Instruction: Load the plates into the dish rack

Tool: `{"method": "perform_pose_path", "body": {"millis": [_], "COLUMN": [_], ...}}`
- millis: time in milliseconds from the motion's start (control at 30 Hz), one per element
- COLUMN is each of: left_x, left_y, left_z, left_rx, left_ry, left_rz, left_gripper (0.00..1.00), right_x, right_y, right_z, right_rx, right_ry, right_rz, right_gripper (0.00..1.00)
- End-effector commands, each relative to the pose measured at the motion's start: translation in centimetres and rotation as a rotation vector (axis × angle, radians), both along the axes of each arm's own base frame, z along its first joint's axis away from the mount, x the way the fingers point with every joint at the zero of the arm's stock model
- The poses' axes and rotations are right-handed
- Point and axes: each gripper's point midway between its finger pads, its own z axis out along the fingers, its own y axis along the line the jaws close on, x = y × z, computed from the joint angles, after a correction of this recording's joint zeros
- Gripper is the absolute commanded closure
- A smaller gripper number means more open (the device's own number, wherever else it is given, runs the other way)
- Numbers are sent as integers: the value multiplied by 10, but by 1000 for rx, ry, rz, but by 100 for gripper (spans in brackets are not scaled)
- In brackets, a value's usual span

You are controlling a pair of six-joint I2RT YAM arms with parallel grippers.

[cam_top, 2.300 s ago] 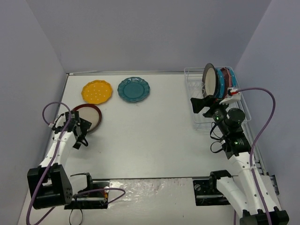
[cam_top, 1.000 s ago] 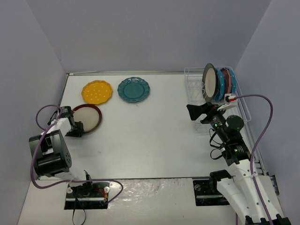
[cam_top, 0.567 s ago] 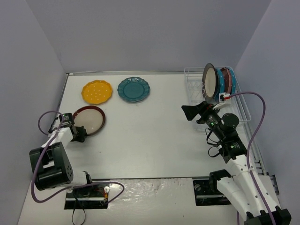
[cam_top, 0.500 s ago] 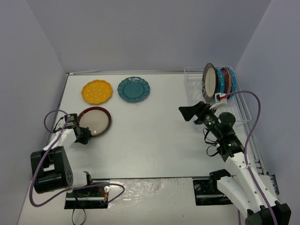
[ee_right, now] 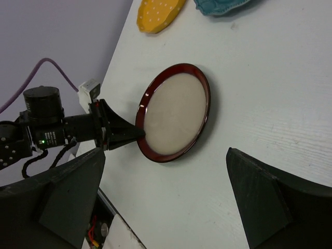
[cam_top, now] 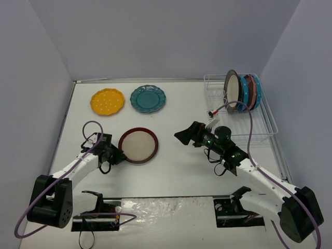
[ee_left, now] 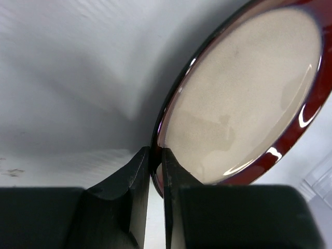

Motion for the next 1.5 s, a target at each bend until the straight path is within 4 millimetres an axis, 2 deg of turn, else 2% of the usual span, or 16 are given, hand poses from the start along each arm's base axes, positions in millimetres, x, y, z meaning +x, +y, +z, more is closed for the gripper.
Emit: {"method": "perform_pose_path", "body": {"millis": [0,100,200,400,533,667,933,1267,1467], "left_x": [15,16,24,28,31,29,29,33,30], "left_y": [-35,-49,-59,-62,-66,-68,-75,-79,-89], "left_z": [18,24,41,67,80,80,88,110,108], "left_rx": [-85,-143,-200,-249,-302,-313,-387,-439,-453], "left_ry": [-126,-162,-226,-302,-348,-340,-345,-392,-385], "left_rz": [-115,-143,-146,-119,-101,-105,-72,-58,-83], "left_gripper": [100,100,100,100,100,100,100,100,100], "right_x": [10,10,10,18,20,19,12,12,14], "right_y": [25,42,55,58,62,71,83,90,95], "right_z": [1,-23,-41,-73,-85,-100,-116,-117,-117], "right_rx": [75,66,73,61,64,91,205,249,290], "right_ry": [-16,39,84,153,177,224,299,313,318], "right_rz": [-5,19,26,-24,-25,2,43,65,81], "right_gripper": [0,0,0,0,0,0,1,2,5]}}
